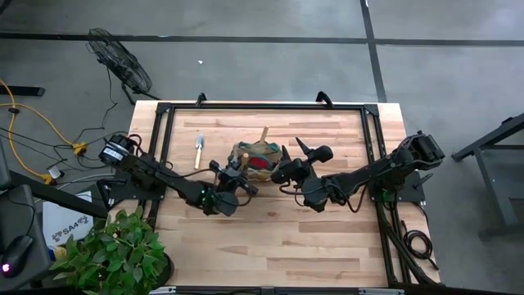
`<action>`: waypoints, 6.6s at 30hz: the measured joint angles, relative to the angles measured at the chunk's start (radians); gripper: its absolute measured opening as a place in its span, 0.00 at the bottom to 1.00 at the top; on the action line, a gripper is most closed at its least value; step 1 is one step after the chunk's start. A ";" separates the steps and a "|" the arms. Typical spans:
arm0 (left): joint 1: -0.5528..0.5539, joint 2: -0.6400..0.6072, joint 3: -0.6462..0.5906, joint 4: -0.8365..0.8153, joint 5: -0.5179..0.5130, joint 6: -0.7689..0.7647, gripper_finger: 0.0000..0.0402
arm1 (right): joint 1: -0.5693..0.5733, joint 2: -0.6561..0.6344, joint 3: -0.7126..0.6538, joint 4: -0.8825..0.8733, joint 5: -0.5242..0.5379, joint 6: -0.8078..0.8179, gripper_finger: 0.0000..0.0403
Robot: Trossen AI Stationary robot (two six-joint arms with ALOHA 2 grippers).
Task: Pick & Place Garden tools in Gardening bag
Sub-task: Put the right light brown trowel into the light brown gardening bag, then put the light brown trowel into the light brown gardening bag
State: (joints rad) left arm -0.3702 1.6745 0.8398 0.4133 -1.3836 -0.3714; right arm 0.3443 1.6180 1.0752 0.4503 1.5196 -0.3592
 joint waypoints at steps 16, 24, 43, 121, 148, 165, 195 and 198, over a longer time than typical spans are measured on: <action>0.033 0.045 -0.002 -0.006 -0.019 -0.003 0.15 | 0.000 0.000 0.000 -0.013 0.000 0.053 0.55; 0.032 0.043 0.000 -0.005 -0.023 0.002 0.30 | 0.000 0.000 0.000 -0.029 0.005 0.053 0.55; 0.030 -0.012 0.000 -0.028 -0.065 0.241 0.36 | 0.001 0.000 0.000 -0.036 0.051 0.049 0.55; -0.038 -0.431 0.000 -0.782 0.118 -0.224 0.72 | 0.043 0.000 0.000 -0.391 0.050 0.433 0.55; 0.553 -0.518 -0.101 -1.370 0.912 -0.579 0.72 | 0.042 0.000 0.000 -0.392 0.049 0.443 0.55; 0.694 -0.518 -0.300 -1.128 1.092 -0.516 0.71 | 0.042 0.000 0.000 -0.392 0.048 0.447 0.55; 0.691 -0.517 -0.350 -1.037 1.147 -0.518 0.38 | 0.042 0.000 0.000 -0.391 0.047 0.447 0.55; 0.691 -0.493 -0.350 -1.036 1.150 -0.516 0.36 | 0.042 0.000 0.000 -0.391 0.045 0.450 0.55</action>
State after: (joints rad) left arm 0.3206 1.1818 0.4896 -0.6223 -0.2333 -0.8873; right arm 0.3866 1.6176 1.0752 0.0589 1.5643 0.0904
